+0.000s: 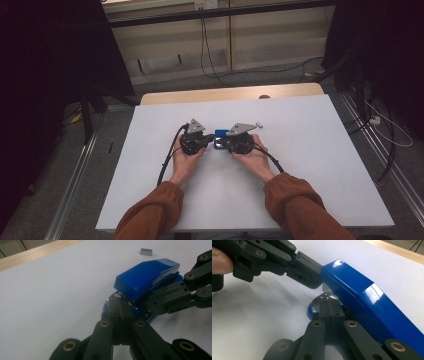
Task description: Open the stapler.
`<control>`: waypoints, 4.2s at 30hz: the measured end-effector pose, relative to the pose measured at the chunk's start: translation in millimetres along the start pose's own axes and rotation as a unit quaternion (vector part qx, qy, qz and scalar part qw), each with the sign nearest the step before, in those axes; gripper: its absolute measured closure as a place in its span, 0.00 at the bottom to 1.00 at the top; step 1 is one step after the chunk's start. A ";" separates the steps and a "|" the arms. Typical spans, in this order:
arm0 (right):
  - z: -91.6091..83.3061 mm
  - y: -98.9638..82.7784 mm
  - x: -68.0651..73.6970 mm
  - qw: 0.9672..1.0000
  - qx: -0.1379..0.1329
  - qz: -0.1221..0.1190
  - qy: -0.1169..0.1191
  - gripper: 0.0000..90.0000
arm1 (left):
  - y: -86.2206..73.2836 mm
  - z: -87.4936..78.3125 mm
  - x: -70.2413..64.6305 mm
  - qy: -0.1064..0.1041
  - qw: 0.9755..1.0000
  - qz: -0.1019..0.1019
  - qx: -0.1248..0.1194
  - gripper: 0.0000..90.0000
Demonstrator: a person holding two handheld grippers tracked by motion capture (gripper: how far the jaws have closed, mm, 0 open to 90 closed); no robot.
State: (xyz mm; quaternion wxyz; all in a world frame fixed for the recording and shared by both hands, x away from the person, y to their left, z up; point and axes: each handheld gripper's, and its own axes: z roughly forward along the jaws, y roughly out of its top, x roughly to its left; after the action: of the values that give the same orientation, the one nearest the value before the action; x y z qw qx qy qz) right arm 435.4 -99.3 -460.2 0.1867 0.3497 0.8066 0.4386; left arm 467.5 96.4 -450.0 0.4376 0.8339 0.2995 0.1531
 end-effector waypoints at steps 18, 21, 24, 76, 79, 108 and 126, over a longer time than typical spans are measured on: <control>-1.2 0.3 -0.4 1.000 0.006 0.003 -0.008 1.00 | 5.7 -2.1 0.0 -0.004 1.000 -0.008 -0.009 1.00; -0.9 0.5 0.6 1.000 0.007 -0.003 -0.011 1.00 | 6.3 -2.6 0.6 -0.007 1.000 -0.010 -0.009 1.00; -0.8 0.5 1.1 1.000 0.006 -0.011 -0.012 1.00 | 7.9 -3.7 0.3 -0.009 1.000 -0.011 -0.015 1.00; -0.1 1.8 -1.2 1.000 0.009 0.006 -0.001 1.00 | 33.0 -8.3 -5.5 -0.015 0.998 -0.025 -0.056 1.00; -0.1 1.9 -1.2 1.000 0.009 0.004 -0.001 1.00 | 33.1 -8.0 -5.5 -0.014 0.998 -0.025 -0.056 1.00; -6.1 8.1 4.6 0.997 -0.054 0.000 -0.061 1.00 | 31.3 -6.9 -1.6 -0.020 0.998 -0.031 -0.048 1.00; -7.7 6.5 3.7 0.995 -0.058 -0.006 -0.075 1.00 | 23.6 0.0 -4.8 -0.022 0.999 -0.034 -0.008 1.00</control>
State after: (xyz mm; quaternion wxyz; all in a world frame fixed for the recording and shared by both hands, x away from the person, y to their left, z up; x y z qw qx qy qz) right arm 430.8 -98.7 -450.5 0.2692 0.3650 0.7658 0.4559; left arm 472.4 83.0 -430.6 0.4560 0.8229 0.3162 0.1221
